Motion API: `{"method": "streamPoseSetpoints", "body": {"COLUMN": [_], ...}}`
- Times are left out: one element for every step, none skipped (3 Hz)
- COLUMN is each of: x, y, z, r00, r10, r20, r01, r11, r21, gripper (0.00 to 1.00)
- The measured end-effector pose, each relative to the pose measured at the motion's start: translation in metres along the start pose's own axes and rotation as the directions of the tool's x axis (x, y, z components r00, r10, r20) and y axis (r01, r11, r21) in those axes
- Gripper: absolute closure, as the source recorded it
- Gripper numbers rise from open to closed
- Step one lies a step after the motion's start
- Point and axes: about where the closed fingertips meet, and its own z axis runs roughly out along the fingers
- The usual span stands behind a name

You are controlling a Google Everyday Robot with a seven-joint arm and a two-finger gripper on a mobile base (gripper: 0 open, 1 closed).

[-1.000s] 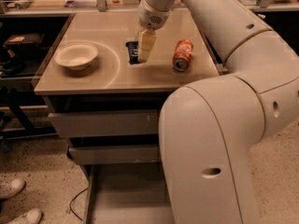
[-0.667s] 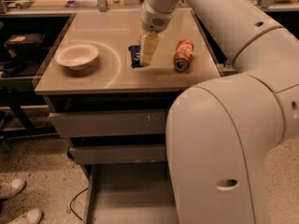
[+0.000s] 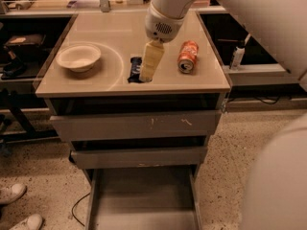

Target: Place rxbar blueberry into bottom drawer

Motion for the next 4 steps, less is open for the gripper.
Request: {"method": "streamPoseSetpoints", "body": {"x": [0.014, 0.015, 0.028, 0.047], "y": [0.028, 0.028, 0.045, 0.081], "z": [0.026, 0.027, 0.033, 0.033], "r00": [0.998, 0.998, 0.997, 0.987], "r10": [0.029, 0.027, 0.064, 0.159], "r20": [-0.051, -0.051, -0.046, 0.034], "r01": [-0.033, -0.031, -0.066, -0.159], "r11": [0.9972, 0.9971, 0.996, 0.9872], "r21": [-0.068, -0.069, -0.06, -0.009], "gripper": [1.0, 1.0, 1.0, 1.0]}}
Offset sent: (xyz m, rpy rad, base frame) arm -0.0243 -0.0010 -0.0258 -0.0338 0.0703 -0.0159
